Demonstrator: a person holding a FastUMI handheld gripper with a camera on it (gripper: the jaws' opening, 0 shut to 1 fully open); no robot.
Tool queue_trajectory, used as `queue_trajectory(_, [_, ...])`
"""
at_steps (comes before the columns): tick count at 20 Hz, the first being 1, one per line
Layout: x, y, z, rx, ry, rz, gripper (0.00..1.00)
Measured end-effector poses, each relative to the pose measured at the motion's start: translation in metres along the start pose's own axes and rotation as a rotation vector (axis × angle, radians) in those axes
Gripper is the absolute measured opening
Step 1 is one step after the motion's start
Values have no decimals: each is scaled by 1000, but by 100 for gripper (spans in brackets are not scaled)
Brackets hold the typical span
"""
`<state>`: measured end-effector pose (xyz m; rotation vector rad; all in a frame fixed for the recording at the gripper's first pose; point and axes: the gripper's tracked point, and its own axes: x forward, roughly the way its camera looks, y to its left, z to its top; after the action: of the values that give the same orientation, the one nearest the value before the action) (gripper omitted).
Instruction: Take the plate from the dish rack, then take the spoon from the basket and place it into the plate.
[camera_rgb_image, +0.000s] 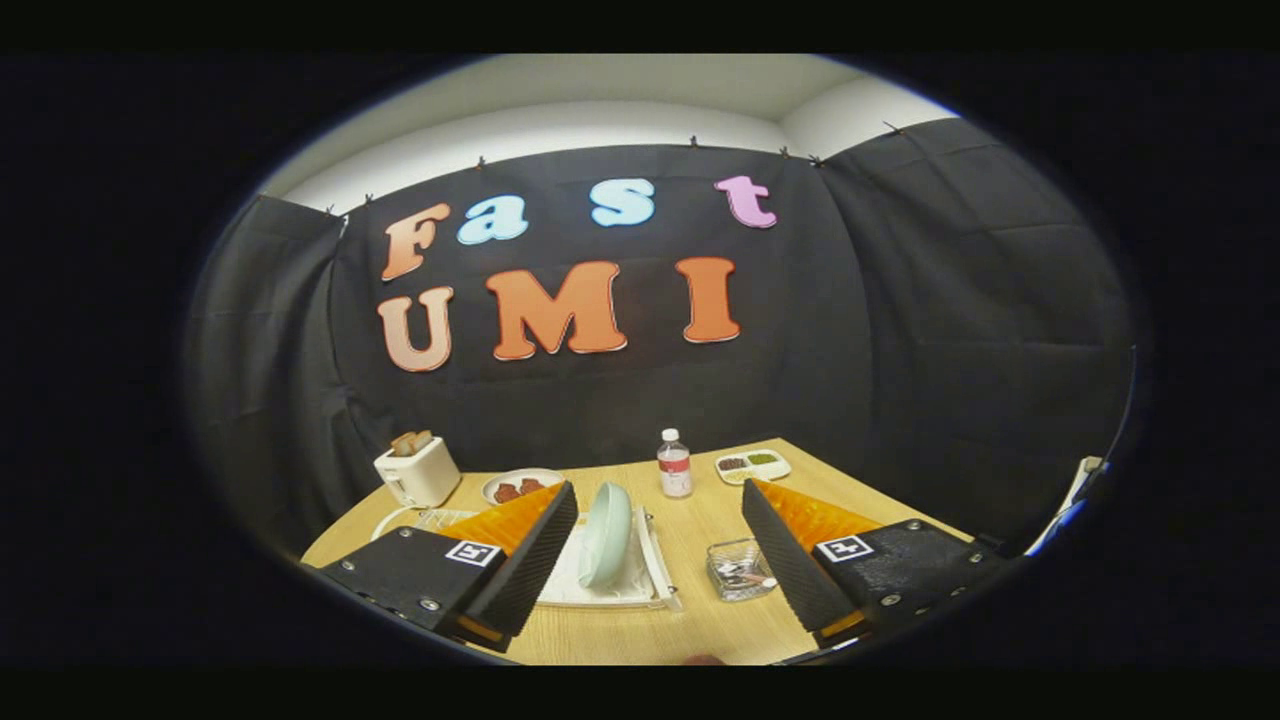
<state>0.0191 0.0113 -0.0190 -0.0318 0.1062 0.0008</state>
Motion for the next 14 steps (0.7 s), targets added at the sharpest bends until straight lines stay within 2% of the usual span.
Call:
queue_trajectory(6, [43, 12, -27, -48, 111, -19, 99])
queue_trajectory(9, [64, 26, -46, -80, 192, 3, 99])
queue_trajectory(14, [98, 32, -77, -168, 283, -28, 99])
